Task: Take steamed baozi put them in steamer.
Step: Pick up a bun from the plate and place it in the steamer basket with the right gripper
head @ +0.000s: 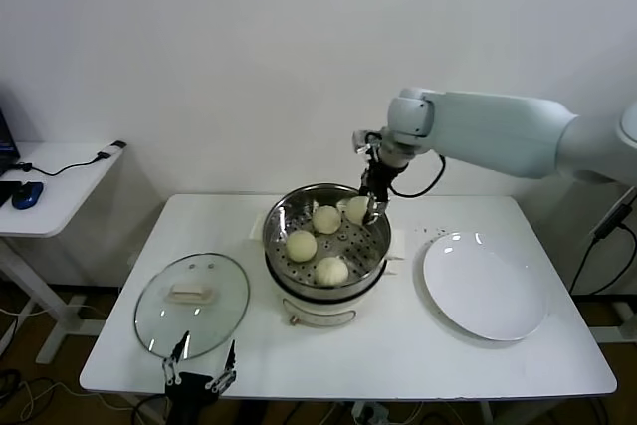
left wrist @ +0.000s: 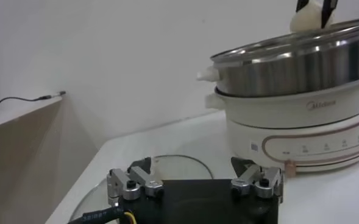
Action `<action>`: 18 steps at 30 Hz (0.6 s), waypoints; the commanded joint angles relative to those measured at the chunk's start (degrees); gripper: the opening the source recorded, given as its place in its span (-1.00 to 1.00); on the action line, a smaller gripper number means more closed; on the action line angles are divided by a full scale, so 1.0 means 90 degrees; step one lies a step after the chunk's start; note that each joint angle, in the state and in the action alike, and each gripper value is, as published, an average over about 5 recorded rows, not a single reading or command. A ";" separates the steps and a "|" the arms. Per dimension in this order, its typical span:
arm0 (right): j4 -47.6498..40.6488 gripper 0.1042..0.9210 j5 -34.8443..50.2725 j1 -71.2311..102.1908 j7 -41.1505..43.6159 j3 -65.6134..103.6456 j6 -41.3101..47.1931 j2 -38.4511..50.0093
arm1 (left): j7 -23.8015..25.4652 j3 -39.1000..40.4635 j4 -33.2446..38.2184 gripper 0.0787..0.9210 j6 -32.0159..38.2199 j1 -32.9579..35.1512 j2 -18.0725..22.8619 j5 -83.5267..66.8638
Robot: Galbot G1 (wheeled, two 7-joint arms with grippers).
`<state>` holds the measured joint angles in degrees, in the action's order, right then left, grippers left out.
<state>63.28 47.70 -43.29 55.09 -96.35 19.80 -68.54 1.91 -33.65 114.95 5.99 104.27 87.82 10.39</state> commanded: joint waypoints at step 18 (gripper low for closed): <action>0.0128 0.35 0.0216 0.0581 -0.0468 -0.0349 0.0168 -0.0377 | -0.0006 -0.0022 -0.0197 0.77 -0.0020 -0.0139 -0.0032 -0.0073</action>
<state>64.10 49.12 -38.99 51.98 -99.26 21.08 -71.30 1.87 -33.87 113.43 5.87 103.24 87.43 9.70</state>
